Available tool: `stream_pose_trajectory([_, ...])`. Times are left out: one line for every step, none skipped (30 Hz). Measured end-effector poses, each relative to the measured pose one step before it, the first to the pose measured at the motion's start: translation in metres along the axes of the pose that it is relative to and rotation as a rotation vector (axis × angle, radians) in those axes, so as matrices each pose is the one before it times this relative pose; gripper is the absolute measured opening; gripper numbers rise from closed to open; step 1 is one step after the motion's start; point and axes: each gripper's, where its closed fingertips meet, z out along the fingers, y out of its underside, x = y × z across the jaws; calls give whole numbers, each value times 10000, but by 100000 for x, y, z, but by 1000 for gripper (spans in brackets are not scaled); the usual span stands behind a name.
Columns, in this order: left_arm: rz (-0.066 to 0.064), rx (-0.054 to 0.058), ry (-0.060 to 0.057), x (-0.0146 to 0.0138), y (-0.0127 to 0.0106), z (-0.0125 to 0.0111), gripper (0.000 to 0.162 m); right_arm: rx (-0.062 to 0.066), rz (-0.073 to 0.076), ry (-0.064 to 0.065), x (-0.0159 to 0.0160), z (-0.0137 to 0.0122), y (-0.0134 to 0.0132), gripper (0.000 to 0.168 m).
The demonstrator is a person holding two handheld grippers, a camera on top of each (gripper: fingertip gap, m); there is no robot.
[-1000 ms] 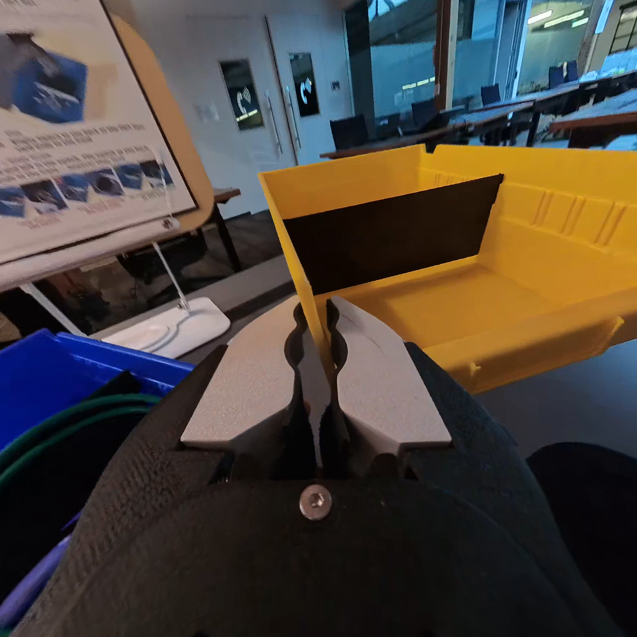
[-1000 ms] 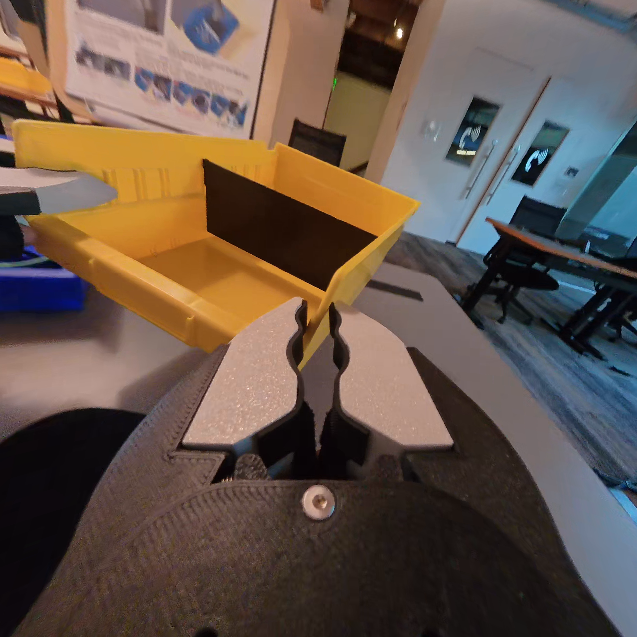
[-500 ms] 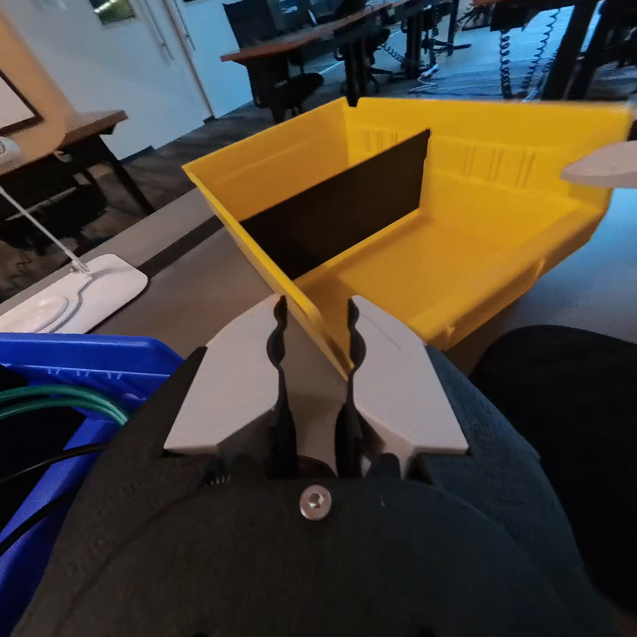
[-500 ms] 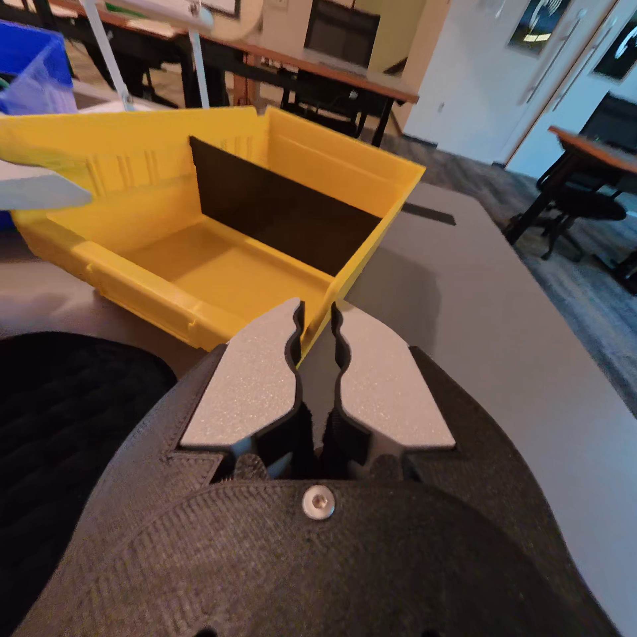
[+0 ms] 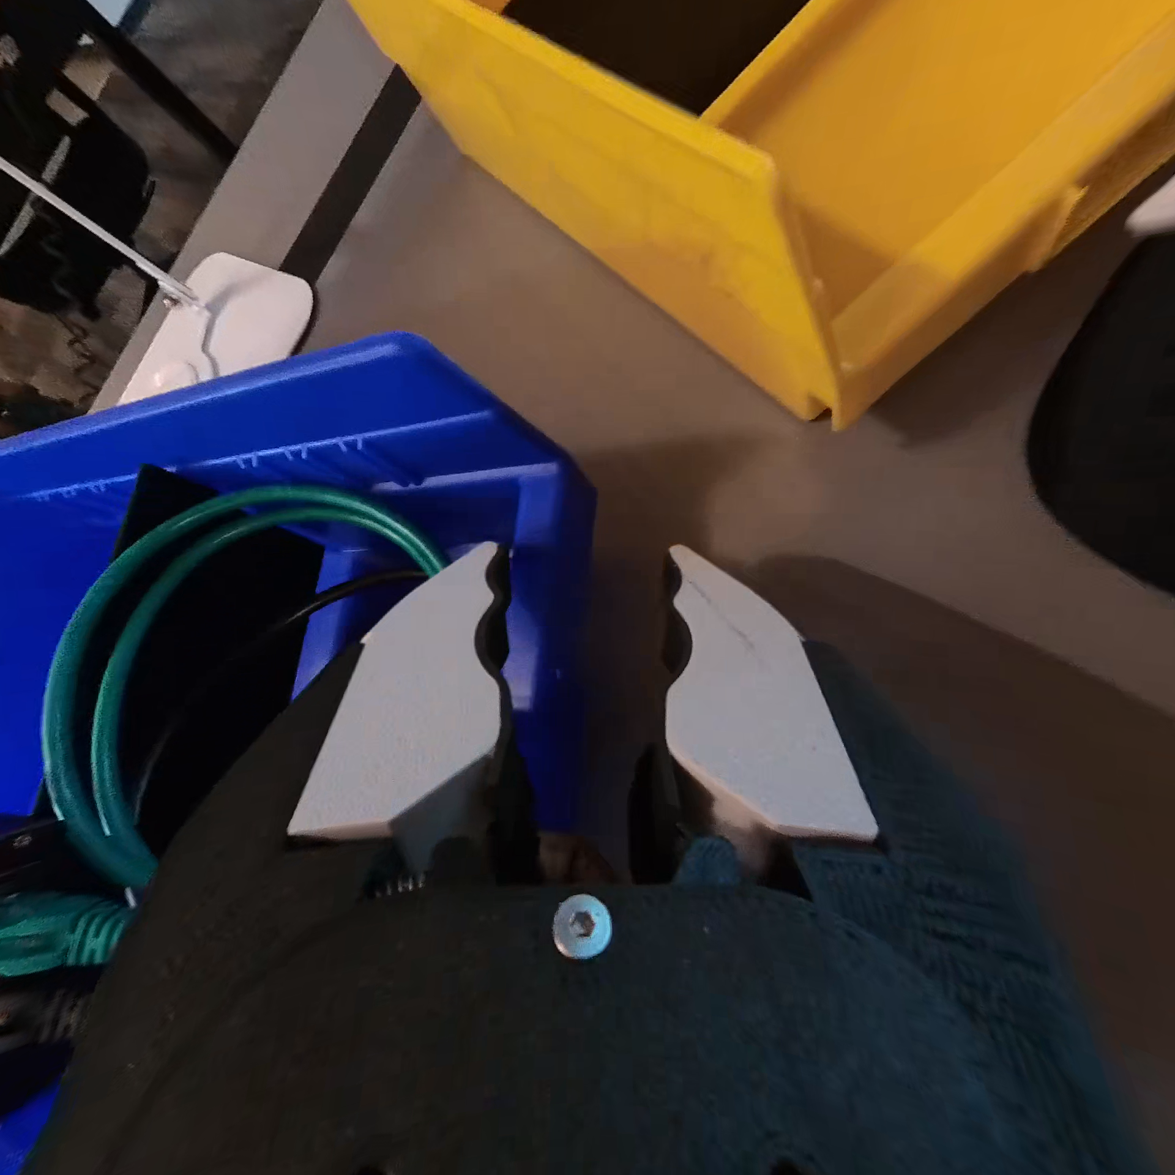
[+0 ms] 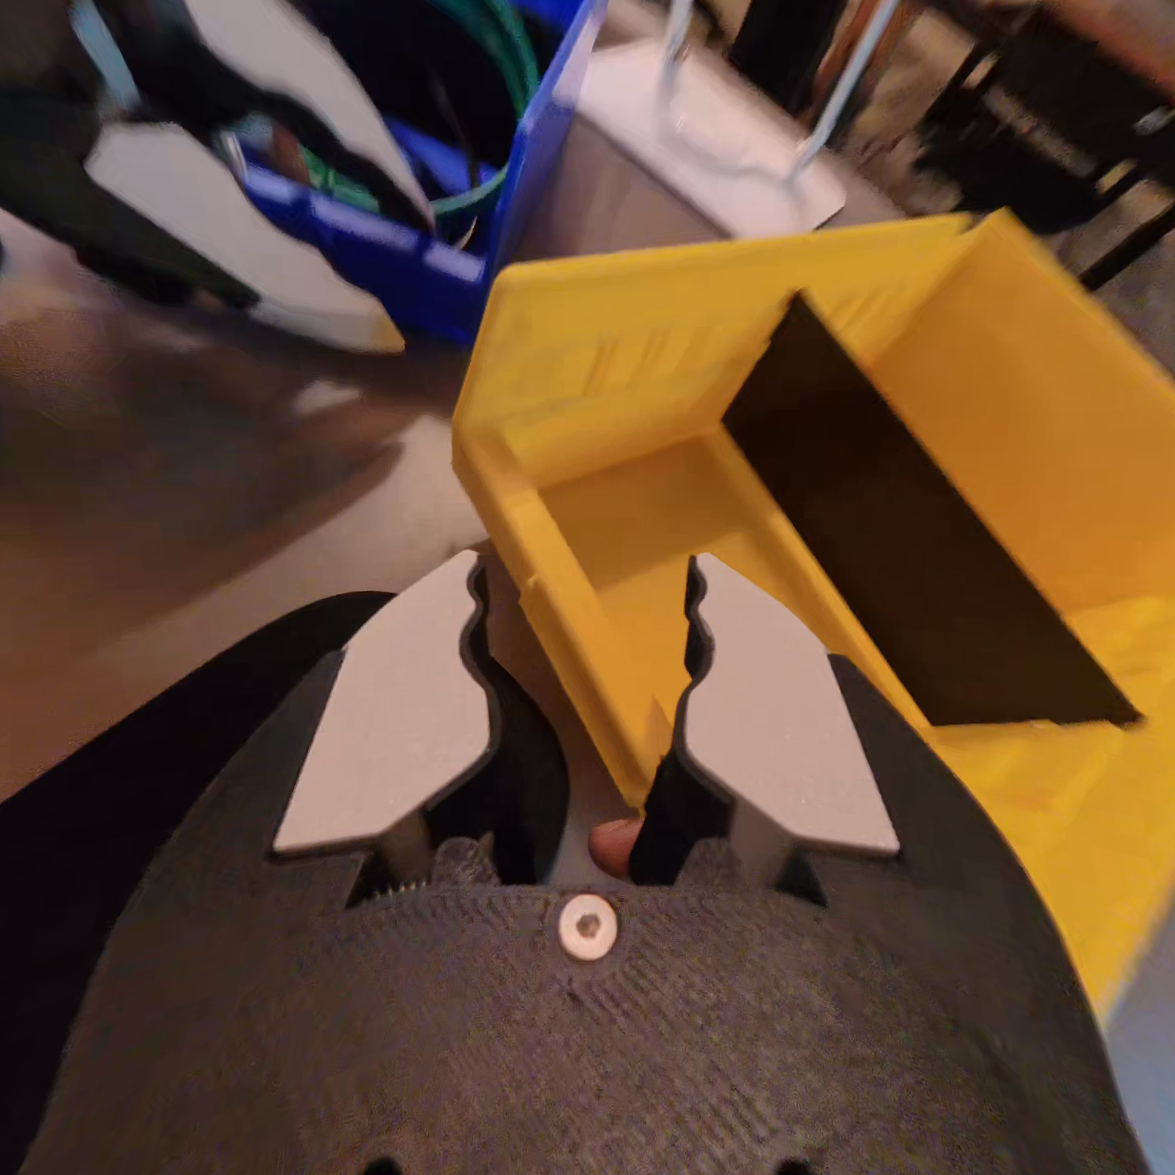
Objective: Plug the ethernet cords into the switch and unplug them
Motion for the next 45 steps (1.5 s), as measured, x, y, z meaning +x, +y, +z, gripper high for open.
stream_pose_trajectory([94,-180,-48,-142,316,25,43,-453,-143,-290,-560,1165,375,62])
stream_pose_trajectory([115,-176,-63,-197,356,-6,39,-362,-81,-317,-560,1052,228,62])
stream_pose_trajectory([151,-235,-71,-234,489,-42,36,-398,-55,-165,-296,905,268,62])
stream_pose_trajectory([107,-304,-72,-288,644,-50,33,-470,-135,63,44,719,420,61])
stream_pose_trajectory([16,-237,-84,-337,694,-101,30,-446,-291,302,362,320,350,53])
stream_pose_trajectory([29,-186,44,-194,761,-123,28,-315,-300,233,303,67,297,52])
stream_pose_trajectory([16,-54,136,-98,690,-218,27,-159,-119,-83,-42,-17,211,47])
stream_pose_trajectory([-28,83,113,-171,560,-319,27,-77,102,-212,-155,-42,250,43])
stream_pose_trajectory([-69,43,138,-202,667,-360,27,-40,167,-88,73,-64,299,39])
stream_pose_trajectory([-96,17,162,-237,730,-408,27,13,97,78,300,-148,338,38])
stream_pose_trajectory([-120,-24,170,-269,785,-435,28,-16,52,113,370,-216,409,39])
stream_pose_trajectory([-104,-49,169,-298,822,-447,28,-74,96,87,385,-265,485,39])
stream_pose_trajectory([-86,-55,168,-323,820,-449,28,-89,125,57,371,-262,480,40])
stream_pose_trajectory([-73,-53,147,-343,824,-440,28,-79,133,41,376,-240,481,41])
stream_pose_trajectory([-58,-42,105,-376,832,-454,28,-77,135,32,380,-226,470,41])
stream_pose_trajectory([-35,-52,71,-383,863,-473,28,-82,142,33,386,-238,490,40])
stream_pose_trajectory([-1,-34,34,-392,897,-500,28,-86,125,34,374,-252,495,41])
stream_pose_trajectory([-1,-6,19,-378,919,-520,28,-82,87,13,328,-269,494,41])
stream_pose_trajectory([-13,30,25,-354,946,-563,28,-73,82,2,300,-267,481,41])
stream_pose_trajectory([-76,0,37,-329,1024,-632,28,-64,90,1,284,-265,473,41])
stream_pose_trajectory([-94,-30,50,-297,1061,-671,28,-49,75,18,278,-241,453,41])
stream_pose_trajectory([-10,0,34,-283,1081,-704,28,-43,74,38,298,-235,441,41])
stream_pose_trajectory([-14,-4,25,-240,1115,-735,28,-61,71,49,320,-239,455,41])
stream_pose_trajectory([71,7,24,-203,1131,-772,28,-62,14,31,302,-249,490,41])
stream_pose_trajectory([72,27,26,-143,1138,-799,28,-45,-52,-7,277,-281,505,40])
stream_pose_trajectory([15,-36,68,-63,1195,-847,28,-23,-123,-44,227,-304,529,39])
stream_pose_trajectory([-26,-61,95,1,1213,-886,28,-17,-199,-57,182,-345,551,39])
stream_pose_trajectory([-87,-82,100,36,1216,-868,28,-25,-237,-56,113,-356,567,36])
stream_pose_trajectory([-146,-86,80,40,1194,-839,28,-29,-242,-53,74,-360,578,35])
stream_pose_trajectory([-155,-85,50,29,1157,-799,28,-27,-243,-40,41,-369,556,34])
stream_pose_trajectory([-153,-68,19,18,1103,-741,28,-15,-236,-25,-2,-347,535,34])
stream_pose_trajectory([-80,-45,7,27,1032,-700,28,-5,-168,-20,-20,-345,514,33])
stream_pose_trajectory([-5,10,-18,62,938,-661,28,-22,-72,-30,-38,-337,510,33])
stream_pose_trajectory([-116,-23,-27,80,889,-624,28,-51,-34,-30,-24,-346,520,33])
stream_pose_trajectory([-159,-71,-20,113,851,-590,28,-54,-41,-20,-21,-338,526,33])
stream_pose_trajectory([-20,-57,-24,155,806,-581,28,-56,-58,-24,-35,-339,521,33])
stream_pose_trajectory([86,-13,-40,179,751,-540,28,-63,-83,-36,-54,-329,521,33])
stream_pose_trajectory([112,4,-47,191,741,-510,28,-61,-109,-49,-68,-318,521,33])
stream_pose_trajectory([35,17,-39,170,679,-487,28,-57,-96,-70,-60,-307,500,33])
stream_pose_trajectory([-14,10,-13,184,642,-486,28,-51,-68,-98,-65,-285,464,32])
stream_pose_trajectory([17,10,-4,187,604,-454,28,-48,-76,-110,-52,-247,420,32])
stream_pose_trajectory([71,16,2,181,548,-414,28,-56,-108,-102,-43,-200,369,32])
stream_pose_trajectory([92,24,14,178,478,-370,27,-61,-129,-89,-12,-157,319,32])
stream_pose_trajectory([60,45,31,168,407,-324,28,-57,-131,-80,5,-116,250,32])
stream_pose_trajectory([48,51,53,151,348,-284,28,-39,-126,-74,2,-73,168,32])
